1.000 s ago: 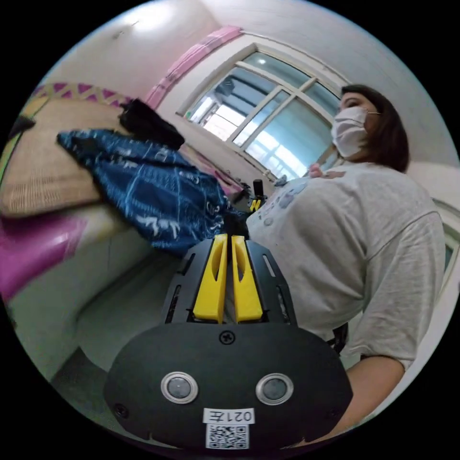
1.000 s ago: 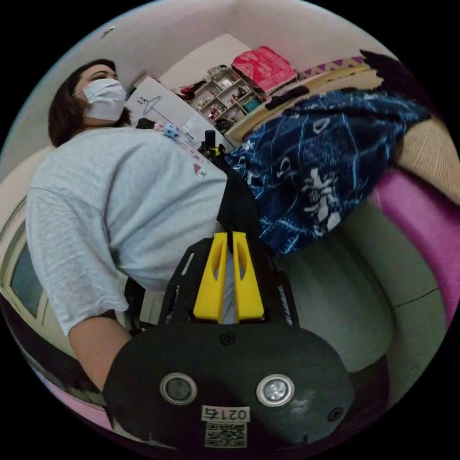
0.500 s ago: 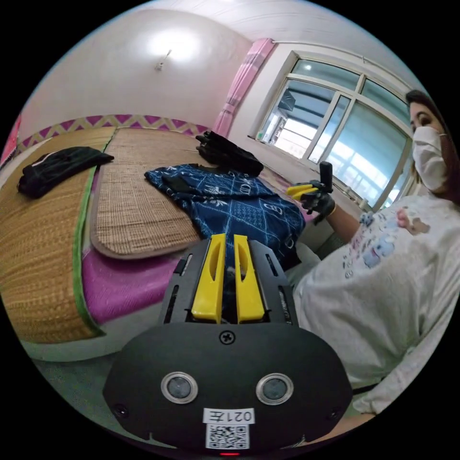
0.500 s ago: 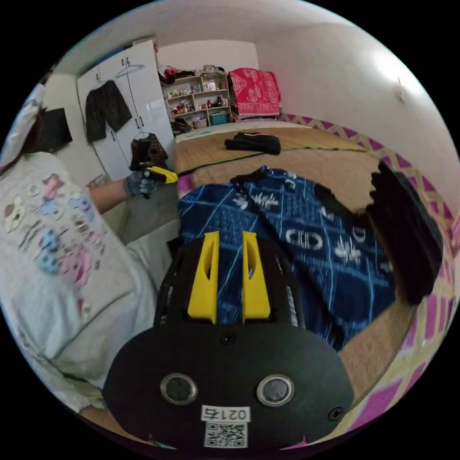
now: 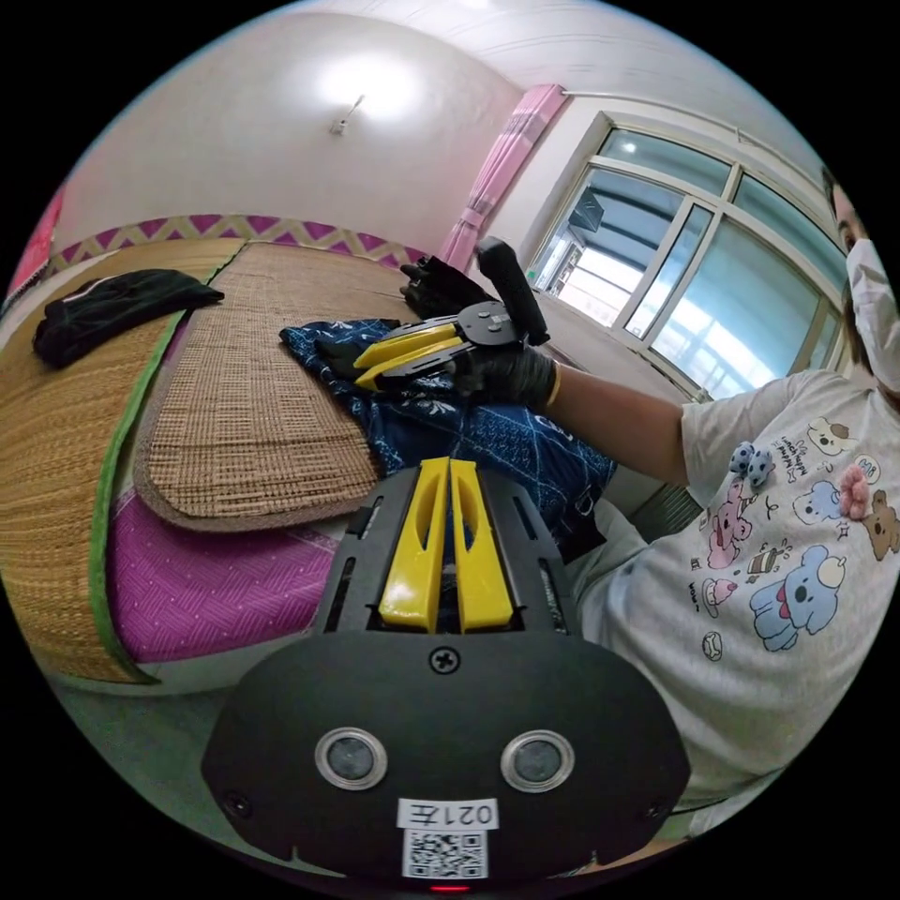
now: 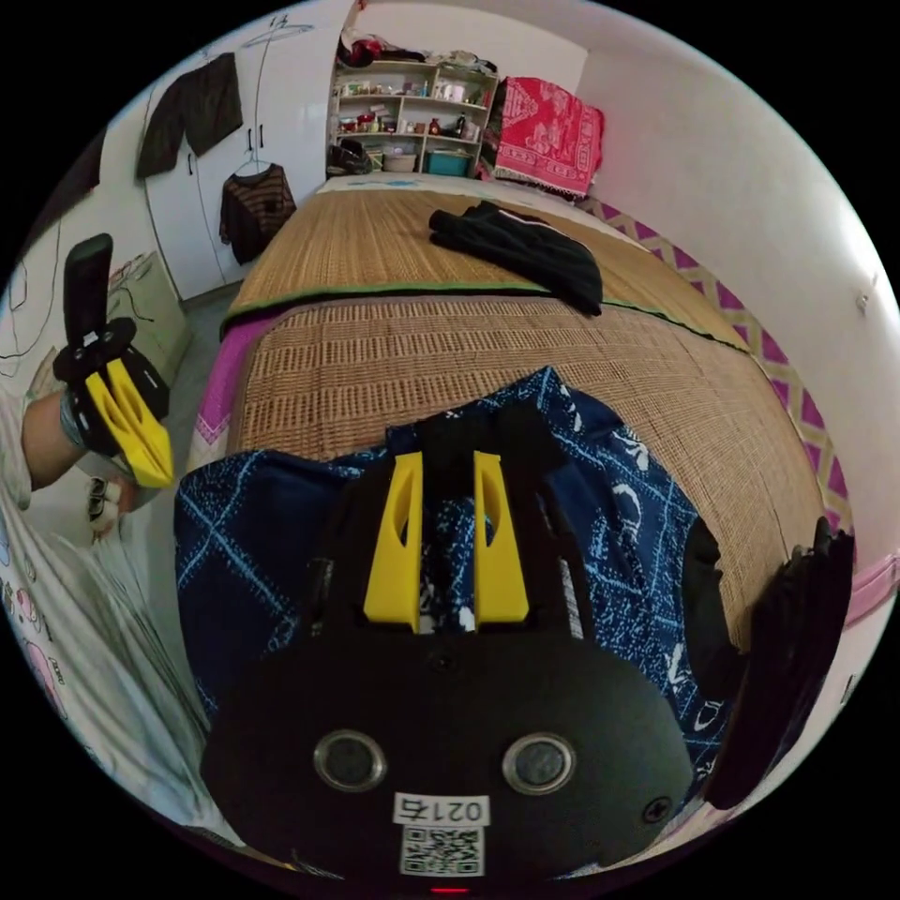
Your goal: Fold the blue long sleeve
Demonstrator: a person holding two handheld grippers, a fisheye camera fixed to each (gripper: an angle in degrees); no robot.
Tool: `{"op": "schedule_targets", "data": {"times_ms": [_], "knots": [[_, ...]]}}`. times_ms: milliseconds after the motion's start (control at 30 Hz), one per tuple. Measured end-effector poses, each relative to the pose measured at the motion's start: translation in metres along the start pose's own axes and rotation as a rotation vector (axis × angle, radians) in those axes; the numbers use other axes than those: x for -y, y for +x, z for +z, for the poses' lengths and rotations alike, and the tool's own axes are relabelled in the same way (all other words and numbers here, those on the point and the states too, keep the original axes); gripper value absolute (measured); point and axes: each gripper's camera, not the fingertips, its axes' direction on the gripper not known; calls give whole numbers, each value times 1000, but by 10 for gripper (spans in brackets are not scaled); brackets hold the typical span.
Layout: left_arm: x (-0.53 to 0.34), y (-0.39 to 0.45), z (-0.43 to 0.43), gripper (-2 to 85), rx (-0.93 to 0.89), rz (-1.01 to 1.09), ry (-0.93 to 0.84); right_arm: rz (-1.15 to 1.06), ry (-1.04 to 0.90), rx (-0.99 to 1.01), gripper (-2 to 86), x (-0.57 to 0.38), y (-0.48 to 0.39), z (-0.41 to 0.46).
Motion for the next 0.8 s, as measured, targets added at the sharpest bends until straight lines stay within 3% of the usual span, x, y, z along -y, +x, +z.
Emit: {"op": "schedule_targets", "data": {"times_ms": [267,400,467,633,800], "knots": [[4,21,13,-9,0,-7,30,365,200,362,3,-50,89,-43],[16,38,29,-10,-5,18,21,469,449,412,2,-114,133,-128],[23,46,37,-10,-9,33,18,513,554,356,3,-160,152,-186],[48,64,68,-9,-46,71,3,724,728,-36,4,-355,191,-375],[82,88,117,-9,-81,99,-29,1096,718,-295,4,-562,204,-483]]}}
